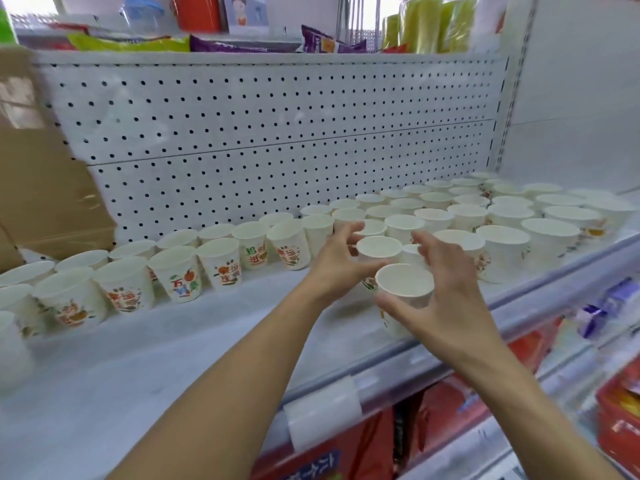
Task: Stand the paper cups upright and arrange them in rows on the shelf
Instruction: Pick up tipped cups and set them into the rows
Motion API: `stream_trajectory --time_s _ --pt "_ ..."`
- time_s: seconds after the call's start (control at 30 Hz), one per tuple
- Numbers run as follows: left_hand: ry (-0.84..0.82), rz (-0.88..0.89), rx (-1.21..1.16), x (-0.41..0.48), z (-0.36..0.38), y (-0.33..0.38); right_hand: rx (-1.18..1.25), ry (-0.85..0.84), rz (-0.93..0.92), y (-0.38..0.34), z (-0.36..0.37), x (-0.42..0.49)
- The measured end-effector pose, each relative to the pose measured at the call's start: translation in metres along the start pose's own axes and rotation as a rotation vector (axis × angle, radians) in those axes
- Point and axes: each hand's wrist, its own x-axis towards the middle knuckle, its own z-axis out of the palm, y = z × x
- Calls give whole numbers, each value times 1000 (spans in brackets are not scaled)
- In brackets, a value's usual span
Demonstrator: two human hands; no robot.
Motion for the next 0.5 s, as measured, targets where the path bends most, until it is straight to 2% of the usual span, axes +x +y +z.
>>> stream_trajectory --time_s 0.17,0.33,0.4,0.5 --pt "38 -3 -15 -4 6 -4 19 -40 47 2 10 -5" --pt "49 68 199 -27 -25 -7 139 -82 93 -8 19 -7" --pt "18 135 271 -29 -35 -6 160 -54 115 -10 17 -6" --pt "-59 346 444 -18 -30 3 206 -34 145 -9 11 -3"
